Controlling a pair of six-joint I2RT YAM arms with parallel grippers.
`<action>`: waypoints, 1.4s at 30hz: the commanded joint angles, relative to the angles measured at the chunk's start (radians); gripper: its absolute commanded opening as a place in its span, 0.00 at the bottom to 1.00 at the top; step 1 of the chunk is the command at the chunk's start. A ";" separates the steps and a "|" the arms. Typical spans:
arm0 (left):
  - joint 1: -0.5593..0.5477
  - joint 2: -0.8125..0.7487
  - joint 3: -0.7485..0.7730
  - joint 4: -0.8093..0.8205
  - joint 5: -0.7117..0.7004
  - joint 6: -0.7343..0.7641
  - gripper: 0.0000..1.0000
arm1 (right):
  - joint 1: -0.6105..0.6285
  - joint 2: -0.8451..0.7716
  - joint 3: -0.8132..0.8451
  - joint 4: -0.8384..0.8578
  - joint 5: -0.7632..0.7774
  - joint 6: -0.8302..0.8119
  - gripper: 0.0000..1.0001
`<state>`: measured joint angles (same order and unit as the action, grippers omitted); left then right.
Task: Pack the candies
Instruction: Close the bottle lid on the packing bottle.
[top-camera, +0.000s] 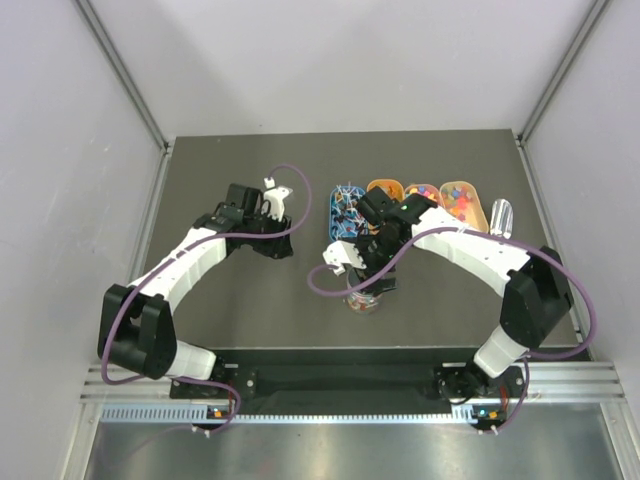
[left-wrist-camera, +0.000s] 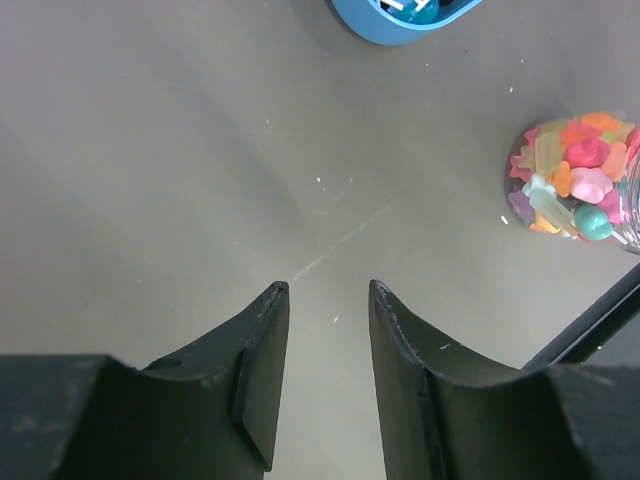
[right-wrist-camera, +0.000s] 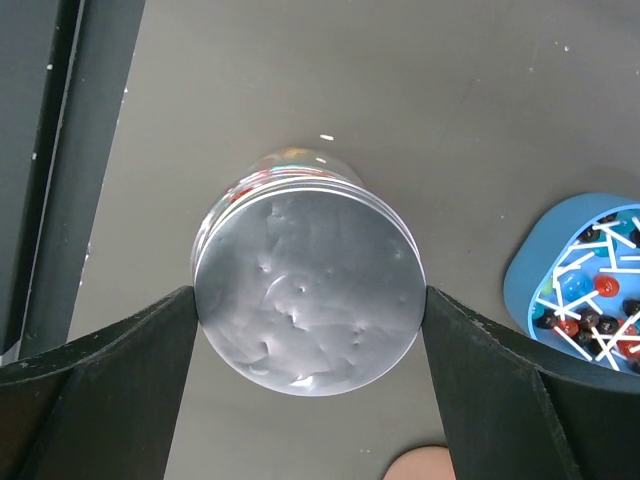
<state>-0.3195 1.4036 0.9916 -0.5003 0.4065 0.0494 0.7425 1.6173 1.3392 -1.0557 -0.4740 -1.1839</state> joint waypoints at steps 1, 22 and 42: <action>0.005 -0.023 -0.004 0.046 0.023 -0.013 0.42 | 0.017 -0.011 -0.001 0.011 0.009 -0.003 0.87; 0.007 -0.014 -0.018 0.062 0.037 -0.020 0.42 | 0.023 -0.046 -0.012 -0.044 -0.026 0.013 0.86; 0.007 -0.014 -0.033 0.072 0.043 -0.025 0.42 | 0.037 -0.040 -0.031 0.022 -0.017 0.053 0.86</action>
<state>-0.3183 1.4036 0.9627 -0.4698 0.4301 0.0273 0.7574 1.5967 1.3029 -1.0683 -0.4725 -1.1465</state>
